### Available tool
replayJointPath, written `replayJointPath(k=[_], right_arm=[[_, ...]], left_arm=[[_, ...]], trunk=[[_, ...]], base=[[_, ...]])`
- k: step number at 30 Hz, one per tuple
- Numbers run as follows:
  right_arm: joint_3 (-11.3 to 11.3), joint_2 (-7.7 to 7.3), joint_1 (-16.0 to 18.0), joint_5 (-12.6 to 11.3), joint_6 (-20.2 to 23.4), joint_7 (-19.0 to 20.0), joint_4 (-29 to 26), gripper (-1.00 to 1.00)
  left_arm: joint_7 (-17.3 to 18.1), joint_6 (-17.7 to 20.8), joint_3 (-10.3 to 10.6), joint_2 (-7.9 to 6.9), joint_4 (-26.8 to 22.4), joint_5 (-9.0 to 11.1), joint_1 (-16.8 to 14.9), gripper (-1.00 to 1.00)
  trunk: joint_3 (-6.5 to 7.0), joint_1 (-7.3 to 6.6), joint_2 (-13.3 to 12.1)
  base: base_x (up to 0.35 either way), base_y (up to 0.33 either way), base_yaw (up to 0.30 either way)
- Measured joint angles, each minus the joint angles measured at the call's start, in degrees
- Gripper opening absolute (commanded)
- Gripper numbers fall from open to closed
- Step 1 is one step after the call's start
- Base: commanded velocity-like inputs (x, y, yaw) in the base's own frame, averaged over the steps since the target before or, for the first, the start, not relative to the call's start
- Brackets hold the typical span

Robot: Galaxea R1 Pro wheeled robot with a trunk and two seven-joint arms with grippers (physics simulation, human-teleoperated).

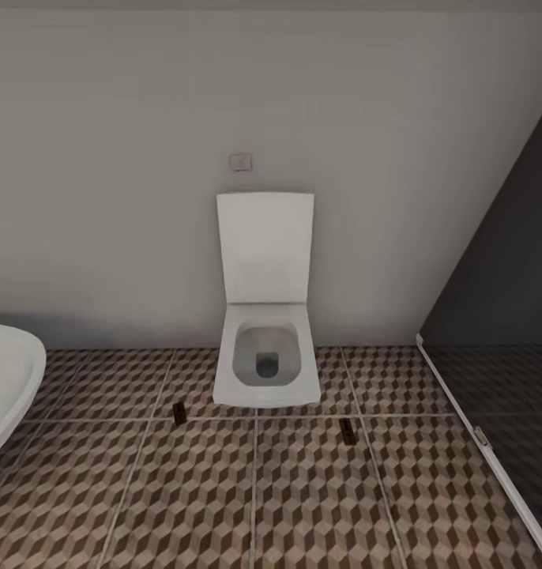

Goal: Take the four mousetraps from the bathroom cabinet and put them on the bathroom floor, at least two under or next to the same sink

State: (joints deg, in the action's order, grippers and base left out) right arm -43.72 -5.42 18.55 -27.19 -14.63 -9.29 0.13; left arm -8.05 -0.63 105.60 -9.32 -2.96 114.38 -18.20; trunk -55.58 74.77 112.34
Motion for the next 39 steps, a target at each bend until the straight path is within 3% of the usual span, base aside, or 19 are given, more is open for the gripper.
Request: replayJointPath(k=[12,39], right_arm=[[0.0,0.12,-2.7,0.2,0.0,0.0,0.1,1.00],[0.0,0.15,-2.9,0.0,0.3,-0.2,0.0,1.00]], left_arm=[[0.1,0.0,0.0,0.06,0.0,0.0,1.0,1.00],[0.0,0.0,0.0,0.15,0.0,0.1,1.3,1.00]], trunk=[[2.15,-2.64,-4.8],[7.00,-8.57,-15.6]], base=[[0.000,0.000,0.000],[0.000,0.000,0.000]])
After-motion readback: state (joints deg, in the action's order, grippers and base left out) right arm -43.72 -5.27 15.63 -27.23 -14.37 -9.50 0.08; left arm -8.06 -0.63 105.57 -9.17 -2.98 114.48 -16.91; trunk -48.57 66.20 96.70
